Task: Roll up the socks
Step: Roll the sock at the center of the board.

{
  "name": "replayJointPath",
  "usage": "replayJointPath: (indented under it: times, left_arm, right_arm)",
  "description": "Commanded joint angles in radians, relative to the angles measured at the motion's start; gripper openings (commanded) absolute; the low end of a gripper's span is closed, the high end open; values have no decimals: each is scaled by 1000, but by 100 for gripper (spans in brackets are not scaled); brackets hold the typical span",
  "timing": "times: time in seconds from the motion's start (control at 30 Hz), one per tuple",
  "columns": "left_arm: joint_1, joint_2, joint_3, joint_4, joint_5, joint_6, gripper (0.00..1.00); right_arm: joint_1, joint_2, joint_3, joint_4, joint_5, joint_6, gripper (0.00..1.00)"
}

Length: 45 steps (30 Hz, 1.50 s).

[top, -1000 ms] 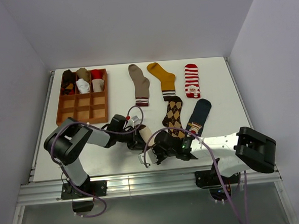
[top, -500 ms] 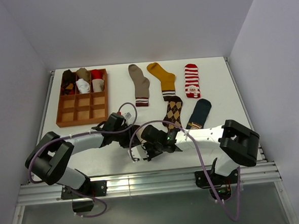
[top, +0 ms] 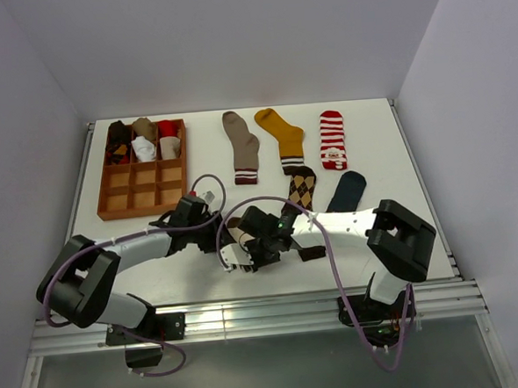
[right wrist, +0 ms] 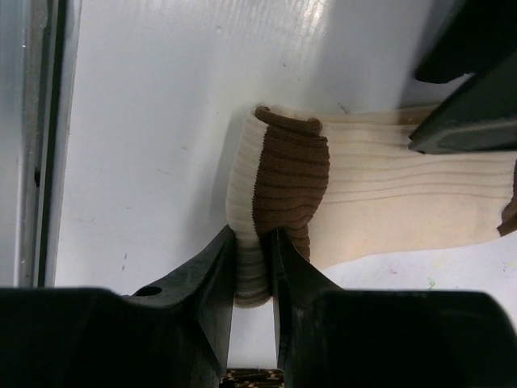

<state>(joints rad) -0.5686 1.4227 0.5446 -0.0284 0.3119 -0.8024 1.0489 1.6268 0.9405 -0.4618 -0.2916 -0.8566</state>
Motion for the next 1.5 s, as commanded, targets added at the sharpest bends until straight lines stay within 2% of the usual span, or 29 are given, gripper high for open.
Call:
replayJointPath:
  times: [0.0, 0.13, 0.23, 0.27, 0.37, 0.53, 0.73, 0.97, 1.07, 1.17, 1.3, 1.47]
  left_arm:
    - [4, 61, 26, -25, -37, 58, 45]
    - [3, 174, 98, -70, -48, 83, 37]
    - [3, 231, 144, -102, -63, 91, 20]
    - [4, 242, 152, -103, -65, 94, 11]
    - [4, 286, 207, -119, -73, 106, 0]
    - [4, 326, 242, -130, -74, 112, 0]
    - [4, 315, 232, -104, -59, 111, 10]
    - [3, 259, 161, -51, -53, 115, 37]
    - [3, 249, 147, -31, -53, 109, 42]
    - [-1, 237, 111, -1, -66, 74, 43]
    - [1, 176, 23, 106, -33, 14, 47]
    - [-2, 125, -43, 149, -57, -3, 52]
  right_arm:
    - [0, 53, -9, -195, -44, 27, 13]
    - [-12, 100, 58, -259, -95, 14, 13]
    - [-42, 137, 122, -328, -151, 1, 13]
    - [-52, 162, 139, -354, -167, -5, 13]
    - [-107, 215, 199, -411, -231, -15, 13]
    - [-209, 332, 319, -517, -310, -10, 13]
    - [-302, 485, 431, -626, -353, 1, 13]
    - [-351, 556, 478, -606, -311, 117, 13]
    - [-357, 591, 506, -626, -310, 142, 13]
    - [-371, 604, 534, -629, -340, 168, 13]
    - [-382, 604, 528, -574, -302, 229, 12]
    - [-382, 608, 526, -552, -261, 260, 10]
